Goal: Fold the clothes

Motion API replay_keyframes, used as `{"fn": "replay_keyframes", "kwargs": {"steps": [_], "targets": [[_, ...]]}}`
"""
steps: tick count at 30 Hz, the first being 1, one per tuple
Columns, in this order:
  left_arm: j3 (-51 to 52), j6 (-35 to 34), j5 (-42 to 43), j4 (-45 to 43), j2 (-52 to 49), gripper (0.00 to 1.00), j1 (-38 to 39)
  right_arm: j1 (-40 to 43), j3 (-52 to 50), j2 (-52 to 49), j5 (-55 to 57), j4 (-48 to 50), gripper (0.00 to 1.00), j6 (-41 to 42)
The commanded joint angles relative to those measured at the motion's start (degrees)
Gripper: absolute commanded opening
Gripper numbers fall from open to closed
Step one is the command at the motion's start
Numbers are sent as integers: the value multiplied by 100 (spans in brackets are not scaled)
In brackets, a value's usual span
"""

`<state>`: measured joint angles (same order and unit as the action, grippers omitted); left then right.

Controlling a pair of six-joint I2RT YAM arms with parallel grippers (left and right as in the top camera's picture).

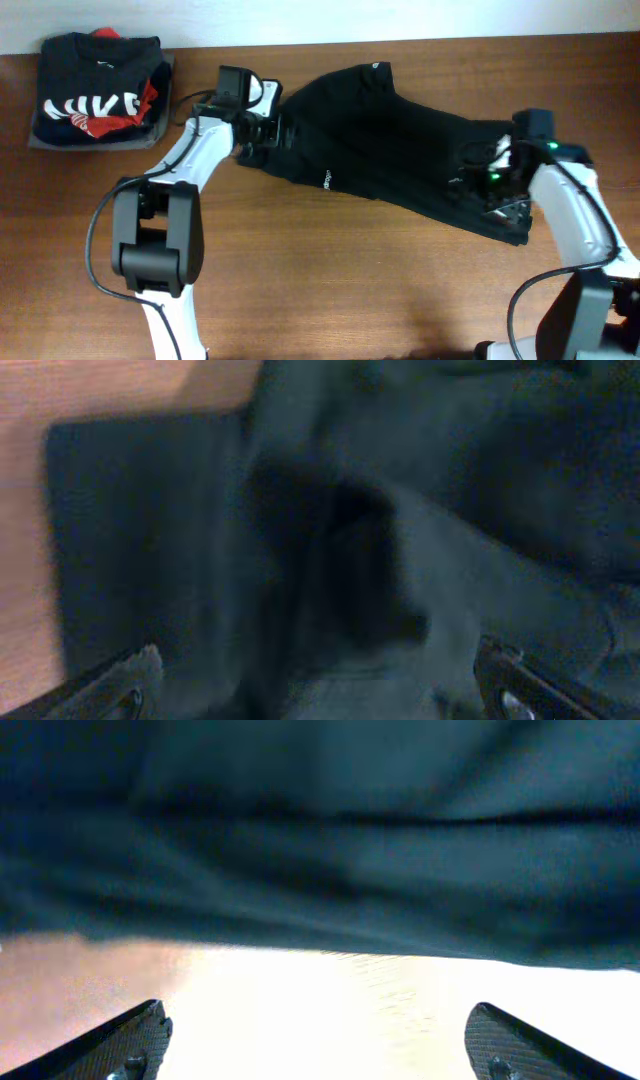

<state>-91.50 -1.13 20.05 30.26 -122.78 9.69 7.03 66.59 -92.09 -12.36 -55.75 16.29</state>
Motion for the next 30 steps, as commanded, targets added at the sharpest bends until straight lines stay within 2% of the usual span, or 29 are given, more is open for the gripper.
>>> {"fn": "replay_keyframes", "kwargs": {"steps": [1, 7, 13, 15, 17, 19, 21, 22, 30], "targets": [[-170, 26, -42, 417, 378, 99, -232, -470, 98, 74, 61, 46, 99, -1106], [-170, 28, -13, 1384, 378, 99, -509, -1333, 98, -76, 1023, 227, 99, -1187], [-151, 70, -17, 1550, 376, 98, -411, -1921, 98, -323, 1456, 717, 99, -1292], [-151, 72, -22, 1547, 376, 91, -317, -2074, 98, -393, 1456, 815, 100, -1290], [-149, 72, -52, 1545, 365, 81, -229, -2186, 98, -459, 1440, 852, 96, -1287], [-149, 70, -151, 1543, 361, 77, -153, -2251, 98, -533, 1432, 890, 88, -1287], [-149, 70, -208, 1550, 350, 69, -94, -2273, 98, -616, 1416, 931, 74, -1287], [-149, 70, -205, 1554, 343, 67, -79, -2275, 98, -664, 1405, 946, 72, -1285], [-138, 70, -205, 1738, 254, 64, 9, -2271, 98, -968, 1314, 1032, 78, -1290]]}}
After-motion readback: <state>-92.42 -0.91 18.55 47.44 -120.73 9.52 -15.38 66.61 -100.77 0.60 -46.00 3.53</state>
